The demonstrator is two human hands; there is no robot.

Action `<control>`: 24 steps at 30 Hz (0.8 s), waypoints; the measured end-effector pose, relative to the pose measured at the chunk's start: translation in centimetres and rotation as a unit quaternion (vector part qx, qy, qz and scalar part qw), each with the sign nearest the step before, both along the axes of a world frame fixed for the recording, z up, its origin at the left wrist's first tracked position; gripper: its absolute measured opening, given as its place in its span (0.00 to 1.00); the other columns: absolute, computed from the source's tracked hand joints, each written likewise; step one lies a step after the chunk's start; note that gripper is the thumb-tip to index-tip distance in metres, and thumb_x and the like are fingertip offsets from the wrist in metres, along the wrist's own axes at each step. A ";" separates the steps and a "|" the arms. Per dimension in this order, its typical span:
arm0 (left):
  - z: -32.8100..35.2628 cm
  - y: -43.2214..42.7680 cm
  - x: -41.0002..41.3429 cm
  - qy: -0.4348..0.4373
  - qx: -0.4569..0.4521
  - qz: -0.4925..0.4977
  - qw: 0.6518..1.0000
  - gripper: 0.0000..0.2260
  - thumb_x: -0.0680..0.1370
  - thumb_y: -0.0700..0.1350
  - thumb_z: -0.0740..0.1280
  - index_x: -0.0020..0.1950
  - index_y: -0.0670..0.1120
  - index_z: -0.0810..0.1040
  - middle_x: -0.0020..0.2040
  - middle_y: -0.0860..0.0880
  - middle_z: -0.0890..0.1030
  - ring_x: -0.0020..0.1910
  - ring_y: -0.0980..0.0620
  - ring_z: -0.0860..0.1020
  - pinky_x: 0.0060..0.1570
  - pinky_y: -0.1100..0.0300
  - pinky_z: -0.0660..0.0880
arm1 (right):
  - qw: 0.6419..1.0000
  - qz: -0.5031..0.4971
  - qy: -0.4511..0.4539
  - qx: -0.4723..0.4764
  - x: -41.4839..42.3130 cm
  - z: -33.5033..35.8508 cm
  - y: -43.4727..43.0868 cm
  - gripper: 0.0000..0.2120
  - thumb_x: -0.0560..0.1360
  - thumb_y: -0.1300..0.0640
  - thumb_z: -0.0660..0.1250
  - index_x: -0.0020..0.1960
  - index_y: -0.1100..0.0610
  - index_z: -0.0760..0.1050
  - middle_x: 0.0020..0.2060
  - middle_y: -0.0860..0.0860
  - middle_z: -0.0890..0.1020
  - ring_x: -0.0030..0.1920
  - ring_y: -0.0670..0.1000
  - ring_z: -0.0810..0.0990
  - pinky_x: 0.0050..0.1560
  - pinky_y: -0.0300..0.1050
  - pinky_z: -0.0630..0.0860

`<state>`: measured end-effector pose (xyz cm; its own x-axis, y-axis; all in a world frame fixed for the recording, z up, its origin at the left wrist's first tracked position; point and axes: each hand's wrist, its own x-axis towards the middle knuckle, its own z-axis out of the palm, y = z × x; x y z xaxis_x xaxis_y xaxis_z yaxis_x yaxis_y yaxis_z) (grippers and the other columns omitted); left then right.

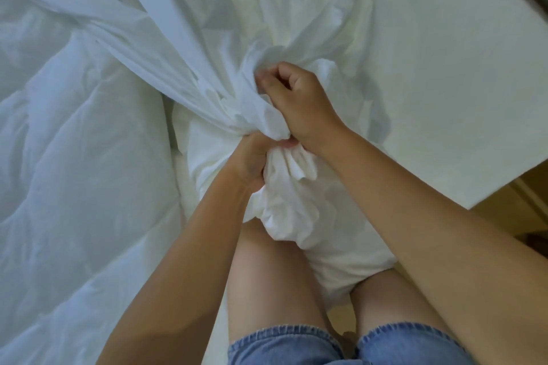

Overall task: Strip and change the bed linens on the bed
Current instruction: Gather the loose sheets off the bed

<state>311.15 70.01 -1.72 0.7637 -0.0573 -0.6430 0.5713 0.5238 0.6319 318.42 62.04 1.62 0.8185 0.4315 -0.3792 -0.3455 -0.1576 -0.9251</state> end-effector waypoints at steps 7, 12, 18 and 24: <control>0.8 -0.6 0.2 -0.032 0.023 -0.006 0.999 0.09 0.68 0.38 0.69 0.47 0.42 0.81 0.43 0.43 0.82 0.44 0.46 0.81 0.49 0.51 0.78 | 0.999 0.021 0.026 -0.024 -1.0 -0.5 -4.2 0.07 0.73 0.50 0.71 0.46 0.52 0.76 0.41 0.48 0.81 0.41 0.45 0.81 0.44 0.40 0.79; 1.6 1.2 0.2 0.050 0.021 -0.065 0.996 0.22 0.54 0.41 0.73 0.47 0.42 0.76 0.35 0.47 0.82 0.35 0.50 0.82 0.35 0.56 0.79 | 0.987 0.142 -0.033 -0.071 1.9 -0.1 -2.4 0.07 0.74 0.62 0.67 0.40 0.63 0.74 0.31 0.48 0.74 0.32 0.44 0.71 0.35 0.35 0.71; 1.7 1.0 1.2 0.045 0.006 -0.076 0.996 0.22 0.57 0.39 0.73 0.50 0.41 0.78 0.39 0.45 0.82 0.38 0.47 0.82 0.38 0.54 0.79 | 0.994 0.089 -0.030 -0.057 2.0 -0.8 -2.5 0.08 0.75 0.59 0.67 0.40 0.63 0.74 0.32 0.50 0.76 0.32 0.44 0.73 0.36 0.36 0.72; 0.4 -0.1 1.7 0.029 -0.019 -0.077 0.996 0.22 0.60 0.38 0.70 0.52 0.36 0.75 0.43 0.40 0.80 0.43 0.43 0.80 0.45 0.52 0.78 | 0.993 0.026 0.040 -0.108 -2.3 -3.9 -9.6 0.06 0.74 0.50 0.69 0.49 0.50 0.77 0.47 0.43 0.80 0.41 0.32 0.77 0.41 0.24 0.70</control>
